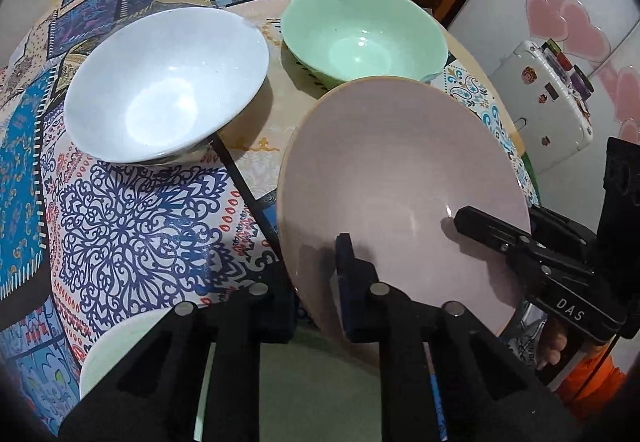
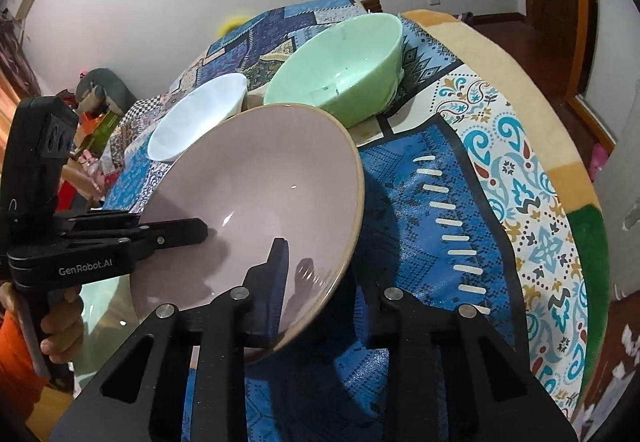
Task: Organize plates and bowls
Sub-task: 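Grasp the pinkish-brown plate rim with the left tool, then lift the pinkish-brown plate with the left tool toward the right tool's plate stack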
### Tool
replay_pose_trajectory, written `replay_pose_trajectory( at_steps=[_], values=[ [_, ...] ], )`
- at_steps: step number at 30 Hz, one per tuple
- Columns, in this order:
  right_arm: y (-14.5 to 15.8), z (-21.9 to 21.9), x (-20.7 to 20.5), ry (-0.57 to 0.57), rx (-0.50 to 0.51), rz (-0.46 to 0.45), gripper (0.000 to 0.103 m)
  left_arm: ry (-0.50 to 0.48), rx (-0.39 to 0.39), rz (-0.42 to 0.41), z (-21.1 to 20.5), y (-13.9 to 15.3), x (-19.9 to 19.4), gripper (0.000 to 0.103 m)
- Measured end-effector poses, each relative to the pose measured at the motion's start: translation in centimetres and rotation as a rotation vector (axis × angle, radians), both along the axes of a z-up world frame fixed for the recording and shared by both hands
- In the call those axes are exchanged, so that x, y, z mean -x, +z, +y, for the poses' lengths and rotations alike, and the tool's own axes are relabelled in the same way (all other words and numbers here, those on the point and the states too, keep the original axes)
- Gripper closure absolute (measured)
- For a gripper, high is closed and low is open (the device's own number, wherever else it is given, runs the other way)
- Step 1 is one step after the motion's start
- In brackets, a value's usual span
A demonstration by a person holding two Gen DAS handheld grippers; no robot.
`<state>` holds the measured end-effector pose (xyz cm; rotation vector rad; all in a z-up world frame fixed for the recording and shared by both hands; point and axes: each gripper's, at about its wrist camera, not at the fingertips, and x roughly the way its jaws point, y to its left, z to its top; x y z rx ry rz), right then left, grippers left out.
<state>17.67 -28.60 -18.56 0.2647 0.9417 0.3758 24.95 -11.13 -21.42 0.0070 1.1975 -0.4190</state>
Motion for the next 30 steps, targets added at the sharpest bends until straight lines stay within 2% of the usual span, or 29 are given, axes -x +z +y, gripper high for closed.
replay_pose_trajectory(
  at_steps=[8,14,22,30],
  values=[
    [0.7,-0.4,-0.2,-0.042,-0.018,0.002,0.079,-0.021,-0.017,-0.022,-0.7,1.2,1.0,0.086],
    [2.7,-0.4,0.5,-0.055,-0.011,-0.048,0.079,-0.007,0.031,-0.069,0.4,3.5,1.9,0.087],
    [5.3,1.2,1.4,-0.031,-0.01,-0.121,0.079,0.039,0.056,-0.122,2.1,6.0,4.5,0.086],
    [6.3,4.2,2.0,0.032,-0.035,-0.145,0.079,0.106,0.051,-0.176,5.4,8.5,7.4,0.086]
  ],
)
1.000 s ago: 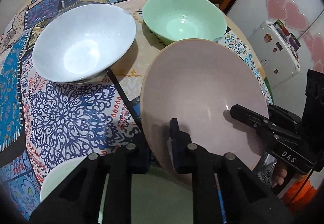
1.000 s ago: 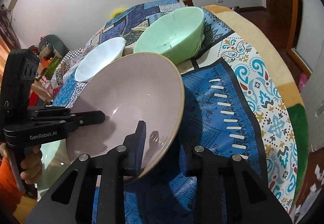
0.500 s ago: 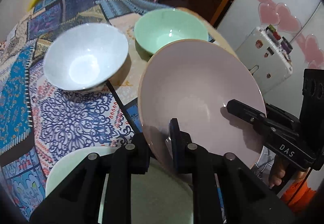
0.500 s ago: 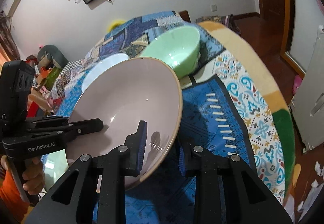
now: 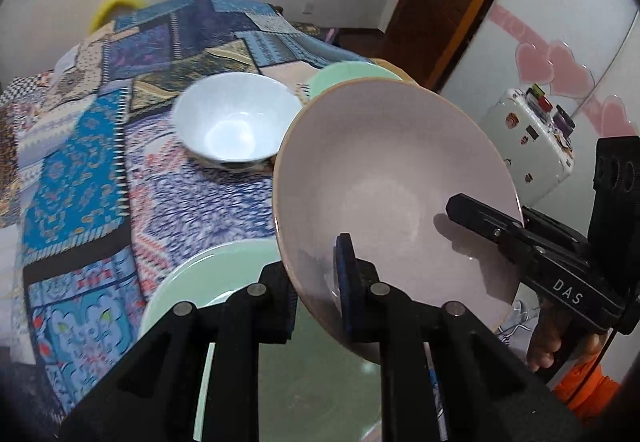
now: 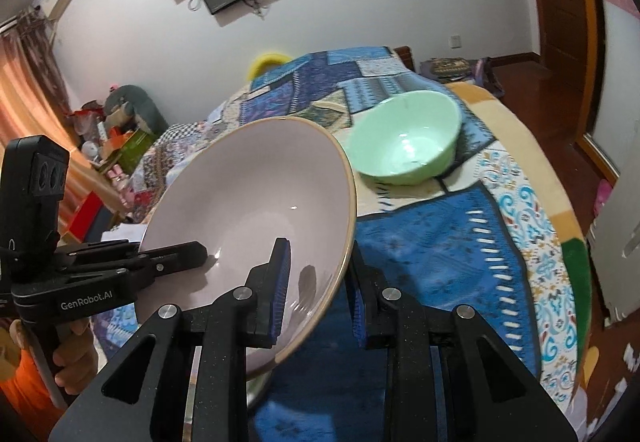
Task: Organize plates and bowls
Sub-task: 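Lift the pinkish-brown plate with the left tool toward the right tool's plate stack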
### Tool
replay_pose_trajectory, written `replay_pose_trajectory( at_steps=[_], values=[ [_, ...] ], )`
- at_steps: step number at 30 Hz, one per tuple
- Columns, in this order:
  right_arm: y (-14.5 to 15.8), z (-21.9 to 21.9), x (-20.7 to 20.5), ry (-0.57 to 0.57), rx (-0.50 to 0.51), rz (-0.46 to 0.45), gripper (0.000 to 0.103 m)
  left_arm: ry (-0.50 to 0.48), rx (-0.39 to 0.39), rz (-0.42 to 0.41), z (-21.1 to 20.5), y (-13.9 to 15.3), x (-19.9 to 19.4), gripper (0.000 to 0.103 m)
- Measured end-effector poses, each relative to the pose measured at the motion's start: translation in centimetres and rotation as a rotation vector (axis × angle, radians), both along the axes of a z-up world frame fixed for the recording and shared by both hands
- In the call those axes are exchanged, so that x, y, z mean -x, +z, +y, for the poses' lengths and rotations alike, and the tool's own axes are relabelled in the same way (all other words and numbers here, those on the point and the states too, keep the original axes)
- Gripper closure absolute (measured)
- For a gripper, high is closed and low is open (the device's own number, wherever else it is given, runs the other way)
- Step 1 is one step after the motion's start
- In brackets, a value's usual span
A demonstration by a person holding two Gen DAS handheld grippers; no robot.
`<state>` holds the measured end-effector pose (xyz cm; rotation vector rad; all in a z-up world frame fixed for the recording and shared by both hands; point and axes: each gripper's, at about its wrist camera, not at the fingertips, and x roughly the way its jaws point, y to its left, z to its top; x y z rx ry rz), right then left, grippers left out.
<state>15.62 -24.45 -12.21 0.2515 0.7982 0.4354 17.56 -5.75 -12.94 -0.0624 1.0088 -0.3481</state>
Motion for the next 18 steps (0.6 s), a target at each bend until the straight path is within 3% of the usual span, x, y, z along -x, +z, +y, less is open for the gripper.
replay_pose_trajectory(
  at_steps=[8,18],
  values=[
    [0.5,4.5,0.6,0.093,-0.011,-0.014,0.079,0.086,-0.03,-0.053,4.5,1.6,3.5,0.086],
    [0.1,10.4,1.1,0.229,-0.036,-0.005,0.079,0.22,-0.012,-0.053,11.1,1.8,7.6,0.086]
  ],
)
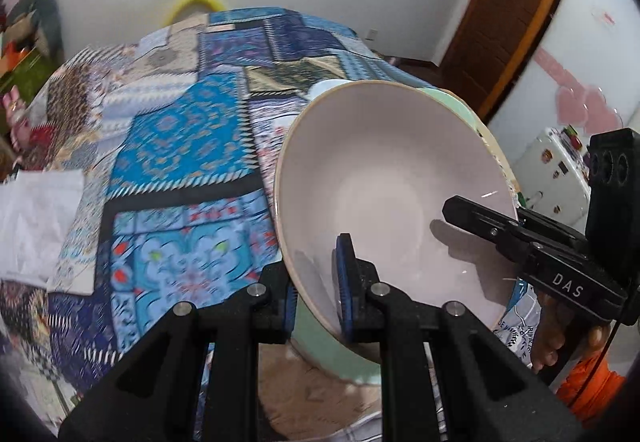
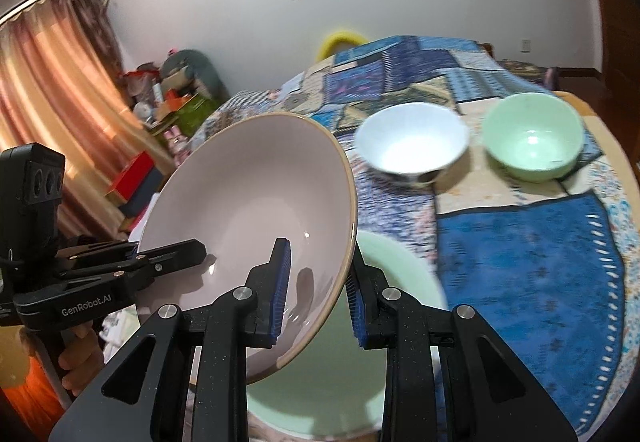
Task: Organize plates and bowls
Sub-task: 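Lift the pinkish-brown plate with the left tool toward the right tool's plate stack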
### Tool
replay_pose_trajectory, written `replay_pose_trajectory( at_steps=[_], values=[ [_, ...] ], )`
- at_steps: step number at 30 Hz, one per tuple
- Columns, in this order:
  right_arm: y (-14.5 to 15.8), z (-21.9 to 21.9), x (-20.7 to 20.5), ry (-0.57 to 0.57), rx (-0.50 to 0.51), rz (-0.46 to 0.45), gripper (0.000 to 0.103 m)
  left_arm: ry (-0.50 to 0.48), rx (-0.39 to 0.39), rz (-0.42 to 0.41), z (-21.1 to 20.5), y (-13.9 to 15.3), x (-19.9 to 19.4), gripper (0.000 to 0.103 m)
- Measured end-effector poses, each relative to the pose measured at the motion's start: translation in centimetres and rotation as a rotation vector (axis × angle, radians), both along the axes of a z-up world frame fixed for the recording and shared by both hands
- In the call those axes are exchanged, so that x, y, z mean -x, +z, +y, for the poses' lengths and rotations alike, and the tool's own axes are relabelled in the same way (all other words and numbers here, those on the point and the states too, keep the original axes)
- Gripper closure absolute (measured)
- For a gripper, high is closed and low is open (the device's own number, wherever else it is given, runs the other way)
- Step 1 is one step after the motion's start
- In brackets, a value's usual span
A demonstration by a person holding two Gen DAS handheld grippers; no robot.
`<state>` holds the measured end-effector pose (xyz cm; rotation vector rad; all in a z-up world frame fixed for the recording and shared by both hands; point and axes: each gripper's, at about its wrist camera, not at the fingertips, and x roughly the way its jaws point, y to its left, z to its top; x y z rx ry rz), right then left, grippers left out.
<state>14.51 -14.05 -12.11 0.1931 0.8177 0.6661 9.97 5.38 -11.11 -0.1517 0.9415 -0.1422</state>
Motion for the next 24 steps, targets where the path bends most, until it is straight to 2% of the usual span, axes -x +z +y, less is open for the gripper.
replay_pose_trajectory(
  at_steps=[11,24],
  values=[
    [-1.1,6.5,1.0,0.104,-0.019,0.039,0.079,0.12,0.0,-0.008,6.6,-0.8,3.6,0.086],
    [-3.1,12.9,1.5,0.203,0.019,0.108,0.079,0.221,0.034,0.046,12.8,-4.1,6.6,0.086]
  ],
)
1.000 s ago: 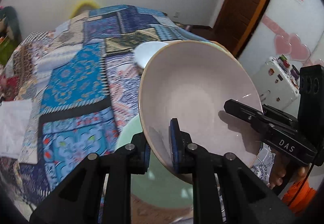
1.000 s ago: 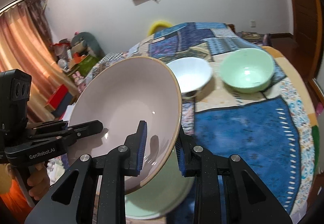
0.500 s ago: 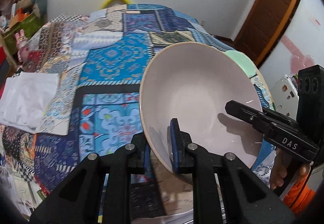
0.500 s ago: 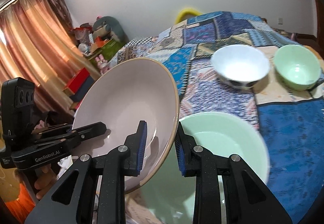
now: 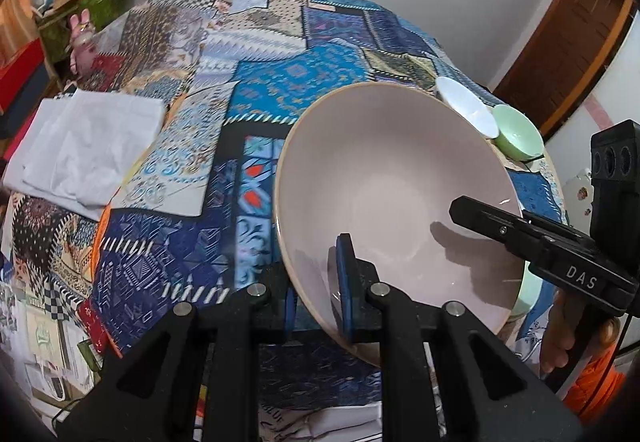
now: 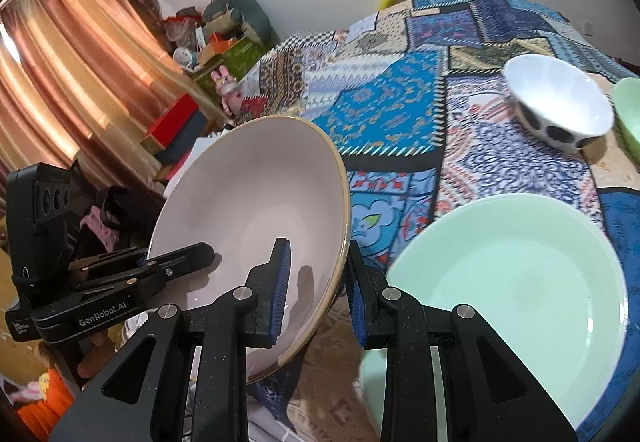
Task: Organize plates and bowls
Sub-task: 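Lift the pinkish-brown plate with the left tool toward the right tool's plate stack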
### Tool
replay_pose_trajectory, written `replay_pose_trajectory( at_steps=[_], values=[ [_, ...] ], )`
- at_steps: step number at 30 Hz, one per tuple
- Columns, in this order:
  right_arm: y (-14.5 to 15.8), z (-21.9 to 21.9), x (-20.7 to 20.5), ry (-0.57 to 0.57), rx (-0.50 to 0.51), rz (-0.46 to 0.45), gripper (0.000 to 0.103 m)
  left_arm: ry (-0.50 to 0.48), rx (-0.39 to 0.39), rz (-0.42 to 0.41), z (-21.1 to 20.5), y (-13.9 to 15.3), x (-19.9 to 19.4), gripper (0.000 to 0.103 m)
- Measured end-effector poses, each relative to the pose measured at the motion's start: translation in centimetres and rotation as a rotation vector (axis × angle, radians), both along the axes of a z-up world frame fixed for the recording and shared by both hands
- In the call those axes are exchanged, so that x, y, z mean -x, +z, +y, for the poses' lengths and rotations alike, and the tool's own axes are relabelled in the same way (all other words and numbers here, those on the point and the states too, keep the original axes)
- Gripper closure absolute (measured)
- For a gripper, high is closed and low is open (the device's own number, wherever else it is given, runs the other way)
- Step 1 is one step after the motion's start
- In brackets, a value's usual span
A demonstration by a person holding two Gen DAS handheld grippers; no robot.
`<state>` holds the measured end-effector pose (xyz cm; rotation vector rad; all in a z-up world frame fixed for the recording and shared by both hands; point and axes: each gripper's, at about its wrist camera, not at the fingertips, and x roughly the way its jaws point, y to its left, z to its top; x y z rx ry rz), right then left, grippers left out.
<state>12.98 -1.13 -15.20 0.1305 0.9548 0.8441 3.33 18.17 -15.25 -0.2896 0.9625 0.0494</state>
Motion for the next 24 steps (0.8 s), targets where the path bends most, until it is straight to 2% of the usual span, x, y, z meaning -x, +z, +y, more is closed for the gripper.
replay_pose_trajectory(
  at_steps=[13,24],
  values=[
    [-2.3,3.7,0.6,0.026,0.084,0.029,0.079,0.039,0.054,0.047,3.3,-3.5,0.5,0.086],
    [-4.0,4.7,0.4,0.023,0.119,0.071,0.079,0.049,0.083,0.082,4.3,-5.8,-0.1,0.086]
  ],
)
